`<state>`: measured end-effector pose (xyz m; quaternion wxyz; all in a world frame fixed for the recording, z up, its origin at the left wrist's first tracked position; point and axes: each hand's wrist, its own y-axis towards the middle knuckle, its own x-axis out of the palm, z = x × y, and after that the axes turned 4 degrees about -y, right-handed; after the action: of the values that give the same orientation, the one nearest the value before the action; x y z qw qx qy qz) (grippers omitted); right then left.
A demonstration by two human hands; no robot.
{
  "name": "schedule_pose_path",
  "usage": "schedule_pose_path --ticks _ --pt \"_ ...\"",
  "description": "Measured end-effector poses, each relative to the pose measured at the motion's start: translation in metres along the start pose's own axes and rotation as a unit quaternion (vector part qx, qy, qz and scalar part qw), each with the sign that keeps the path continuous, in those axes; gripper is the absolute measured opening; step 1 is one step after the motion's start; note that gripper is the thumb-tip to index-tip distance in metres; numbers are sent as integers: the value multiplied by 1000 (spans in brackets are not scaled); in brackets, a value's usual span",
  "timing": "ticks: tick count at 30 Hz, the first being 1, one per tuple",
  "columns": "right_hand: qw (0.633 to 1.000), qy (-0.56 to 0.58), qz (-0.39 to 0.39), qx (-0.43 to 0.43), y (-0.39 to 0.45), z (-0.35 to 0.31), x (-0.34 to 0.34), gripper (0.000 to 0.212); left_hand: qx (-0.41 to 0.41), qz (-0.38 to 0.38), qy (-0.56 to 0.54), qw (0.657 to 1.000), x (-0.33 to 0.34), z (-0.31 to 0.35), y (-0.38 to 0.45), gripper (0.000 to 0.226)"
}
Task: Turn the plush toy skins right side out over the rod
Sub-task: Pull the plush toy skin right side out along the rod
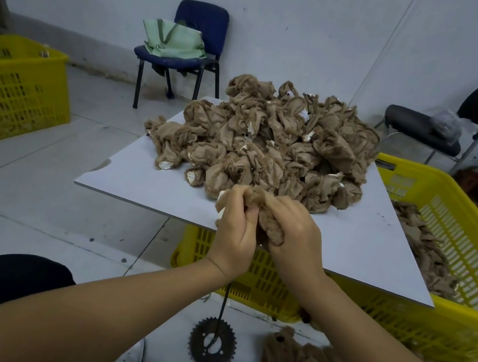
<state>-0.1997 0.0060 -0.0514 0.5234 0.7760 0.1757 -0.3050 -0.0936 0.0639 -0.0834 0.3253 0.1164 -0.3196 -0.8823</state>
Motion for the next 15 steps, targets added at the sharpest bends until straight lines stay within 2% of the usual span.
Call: schedule_pose_path --ticks 2,5,10,12,15 --pt "1000 15 -18 16 -4 5 6 43 -30 -7 6 1000 2 -6 -5 18" --pt "990 109 -44 74 -12 6 15 45 -71 -34 54 995 -3 -12 -4 23" --pt "980 157 -62 107 -16 13 10 53 -71 -85 101 989 -10 -11 -6 23" --pt "979 157 -48 124 -15 12 11 58 -77 -79 108 988 -6 -7 -6 19" --pt "983 151 -9 103 -8 3 12 58 -68 -13 70 995 0 2 2 25"
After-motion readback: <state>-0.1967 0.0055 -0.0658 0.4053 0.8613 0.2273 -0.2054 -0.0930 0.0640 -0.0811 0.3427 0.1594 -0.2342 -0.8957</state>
